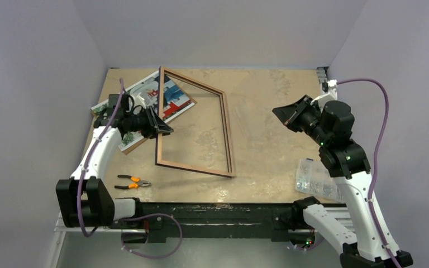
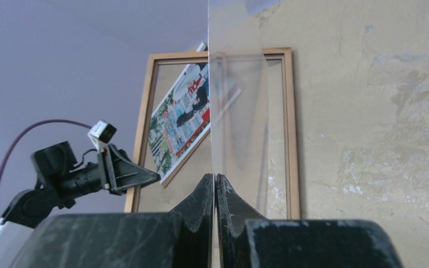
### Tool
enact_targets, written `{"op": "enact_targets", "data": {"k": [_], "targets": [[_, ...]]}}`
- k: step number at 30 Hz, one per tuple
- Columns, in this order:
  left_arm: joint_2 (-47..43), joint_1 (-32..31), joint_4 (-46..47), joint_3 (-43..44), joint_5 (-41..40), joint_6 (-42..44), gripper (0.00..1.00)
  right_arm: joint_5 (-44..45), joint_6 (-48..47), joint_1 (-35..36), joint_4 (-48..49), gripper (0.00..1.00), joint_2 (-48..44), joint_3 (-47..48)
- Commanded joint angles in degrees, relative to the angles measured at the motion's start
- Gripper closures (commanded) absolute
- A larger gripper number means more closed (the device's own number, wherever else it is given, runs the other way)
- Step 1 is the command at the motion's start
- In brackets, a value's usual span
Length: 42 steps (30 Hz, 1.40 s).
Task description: Put the photo into the frame
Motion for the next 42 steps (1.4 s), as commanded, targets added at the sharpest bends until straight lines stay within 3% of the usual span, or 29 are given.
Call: {"op": "enact_targets", "data": {"k": [1,8,22,29,36,42], "targets": [[5.42,-0.3,5.1,-1.13,1.11,3.37,0.98,-1.08,-0.68,0.15,0.6,1.0,-0.51,6.15],[16.43,-6.98,7.04,2.41,-1.45,4.3,0.97,-0.67,-1.02,0.15,0.25,1.0,0.02,7.0],[30.2,-21.73,15.01,8.21,-9.41,-4.45,0.96,1.73,-2.16,0.13,-1.01,1.0,-0.64,5.56],[35.59,-25.72,18.12,8.51,-11.04,-6.91,0.94,2.62,-2.52,0.13,-1.54,1.0,-1.44,4.88],[39.4,-26.67,14.07,10.77,-15.92,-3.85,0.76,2.49,-2.43,0.15,-1.45,1.0,-1.47,3.92],[40.7,-26.67,8.81,12.0,-23.31,-1.42,0.47,2.62,-2.43,0.15,-1.45,1.0,-1.71,3.61]]}}
